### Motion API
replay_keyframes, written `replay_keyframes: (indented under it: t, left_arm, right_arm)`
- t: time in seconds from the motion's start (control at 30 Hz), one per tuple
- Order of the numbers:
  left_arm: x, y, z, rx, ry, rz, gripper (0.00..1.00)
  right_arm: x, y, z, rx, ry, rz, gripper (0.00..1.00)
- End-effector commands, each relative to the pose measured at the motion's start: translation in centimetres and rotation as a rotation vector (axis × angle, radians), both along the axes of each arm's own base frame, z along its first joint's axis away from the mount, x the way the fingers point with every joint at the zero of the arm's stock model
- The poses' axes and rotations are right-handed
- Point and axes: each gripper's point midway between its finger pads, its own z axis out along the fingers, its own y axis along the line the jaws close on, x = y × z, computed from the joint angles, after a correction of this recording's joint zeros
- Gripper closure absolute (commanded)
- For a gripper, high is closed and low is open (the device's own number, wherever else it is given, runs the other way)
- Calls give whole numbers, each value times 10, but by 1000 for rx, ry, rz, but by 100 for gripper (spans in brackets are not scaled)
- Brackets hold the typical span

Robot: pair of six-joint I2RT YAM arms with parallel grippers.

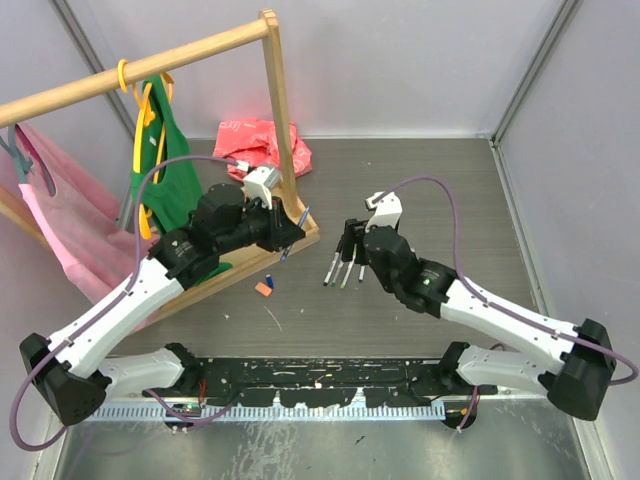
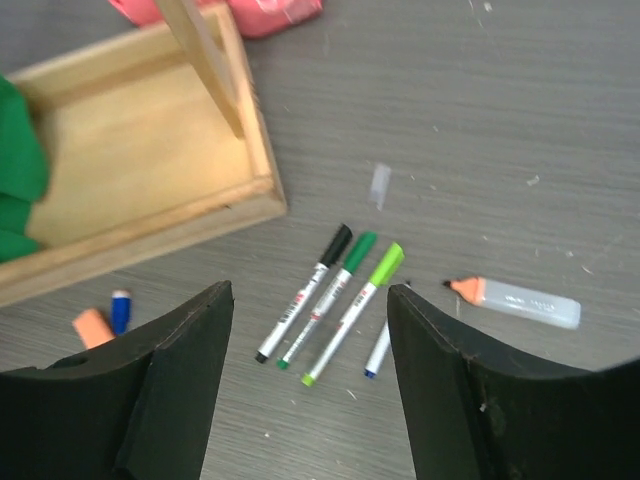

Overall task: Insert the pens into the pen caps
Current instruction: Insert the pen cap onto the pen.

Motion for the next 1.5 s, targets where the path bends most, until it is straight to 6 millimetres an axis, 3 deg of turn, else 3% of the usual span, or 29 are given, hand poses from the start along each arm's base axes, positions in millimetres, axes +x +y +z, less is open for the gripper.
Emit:
replay_keyframes:
  t: [0.0, 0.2, 0.4, 0.73, 1.07, 1.3, 1.47]
  left_arm:
    - [-1, 9, 12, -9, -51, 20, 100]
    - [-6, 20, 9, -8, -56, 51, 100]
    - [-10, 23, 5, -10, -48, 51, 100]
    - [-18, 29, 0, 0, -52, 45, 100]
    - [-26, 29, 2, -21, -52, 22, 100]
    - [-32, 33, 4, -45, -49, 28, 100]
    - [-36, 35, 4, -49, -43, 25, 100]
  right_arm:
    - [12, -8, 1, -15, 83, -74, 30]
    - [35, -8, -10, 10, 215, -46, 28]
    - [47, 13, -23, -55, 300, 118, 26]
    - [109, 1, -32, -136, 329, -16, 28]
    - [147, -3, -67, -190, 398, -99, 40]
    - [165, 5, -110, -254, 504, -93, 45]
    - [175, 5, -123, -266, 516, -127, 47]
